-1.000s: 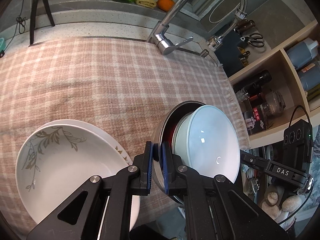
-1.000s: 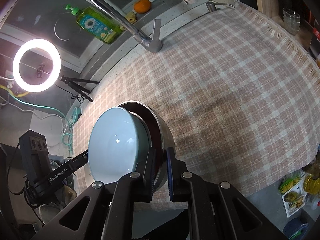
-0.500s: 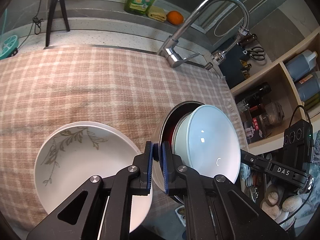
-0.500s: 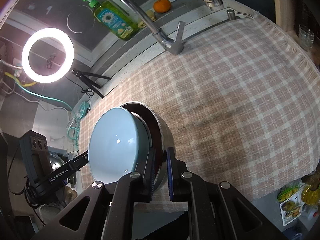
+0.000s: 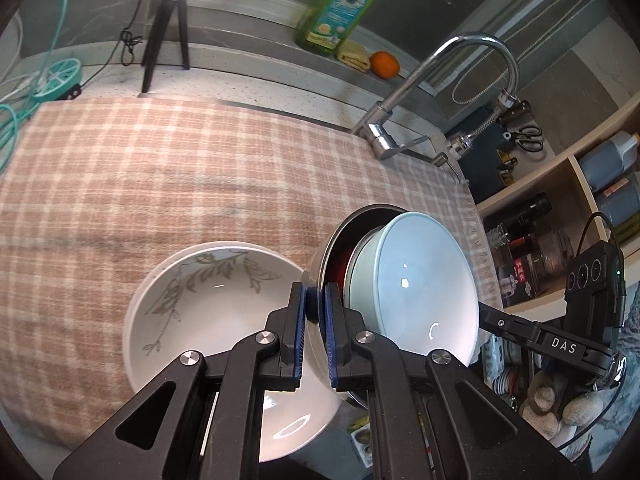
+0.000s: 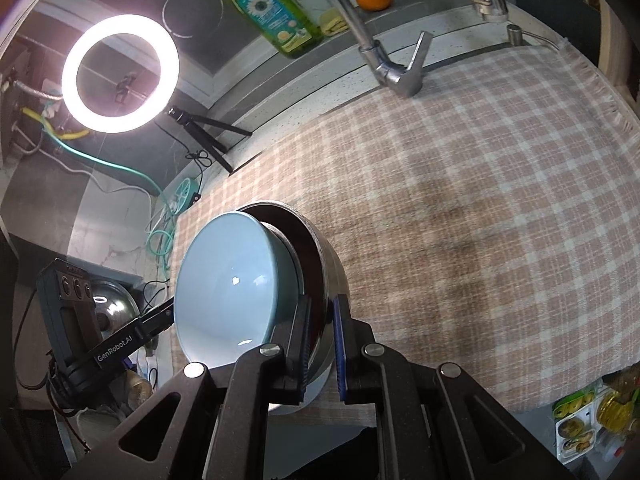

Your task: Organize plates and bowls

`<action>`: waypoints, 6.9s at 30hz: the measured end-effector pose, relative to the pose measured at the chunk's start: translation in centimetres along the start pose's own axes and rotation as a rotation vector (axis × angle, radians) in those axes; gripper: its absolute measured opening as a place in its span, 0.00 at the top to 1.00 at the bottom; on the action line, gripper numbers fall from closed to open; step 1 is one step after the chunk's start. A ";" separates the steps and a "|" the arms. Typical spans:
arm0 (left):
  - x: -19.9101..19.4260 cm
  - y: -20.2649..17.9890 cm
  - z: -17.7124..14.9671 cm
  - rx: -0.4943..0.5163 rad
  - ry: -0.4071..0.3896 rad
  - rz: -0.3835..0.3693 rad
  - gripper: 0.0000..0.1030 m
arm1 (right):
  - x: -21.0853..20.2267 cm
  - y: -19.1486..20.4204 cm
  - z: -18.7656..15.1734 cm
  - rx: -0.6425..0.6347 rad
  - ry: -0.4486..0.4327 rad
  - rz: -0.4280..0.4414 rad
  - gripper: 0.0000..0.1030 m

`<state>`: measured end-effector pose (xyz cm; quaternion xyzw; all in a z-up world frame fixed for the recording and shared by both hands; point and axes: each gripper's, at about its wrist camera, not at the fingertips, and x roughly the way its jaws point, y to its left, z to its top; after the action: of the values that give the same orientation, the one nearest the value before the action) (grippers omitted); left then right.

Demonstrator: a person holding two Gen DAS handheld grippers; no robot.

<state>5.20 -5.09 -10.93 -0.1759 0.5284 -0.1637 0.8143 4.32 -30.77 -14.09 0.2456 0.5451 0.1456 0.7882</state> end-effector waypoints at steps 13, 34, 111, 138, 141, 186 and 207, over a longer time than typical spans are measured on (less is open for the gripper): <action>-2.2 3.7 -1.0 -0.069 -0.031 0.035 0.93 | 2.7 3.4 -0.8 -0.057 0.053 0.020 0.90; -3.0 7.3 -2.1 -0.129 -0.033 0.069 0.93 | 5.9 5.8 -2.1 -0.091 0.119 0.021 0.90; -5.3 6.9 -5.9 -0.199 -0.130 0.222 0.84 | 2.2 5.1 -3.9 -0.294 0.047 -0.003 0.72; -8.2 0.0 -8.7 -0.030 -0.237 0.365 0.52 | -2.0 8.2 -7.2 -0.515 -0.174 -0.141 0.53; -8.9 -0.3 -9.2 -0.010 -0.244 0.362 0.51 | -2.4 8.9 -8.1 -0.527 -0.198 -0.149 0.53; -13.5 -2.0 -11.5 0.128 -0.307 0.347 0.40 | -5.3 11.8 -13.4 -0.476 -0.320 -0.205 0.23; -13.5 -1.9 -11.3 0.139 -0.315 0.344 0.40 | -5.1 11.4 -13.2 -0.468 -0.312 -0.205 0.23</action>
<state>-10.58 -1.93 -3.53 -0.0505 0.4044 -0.0291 0.9127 -9.40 -20.77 -7.60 0.0202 0.3910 0.1474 0.9083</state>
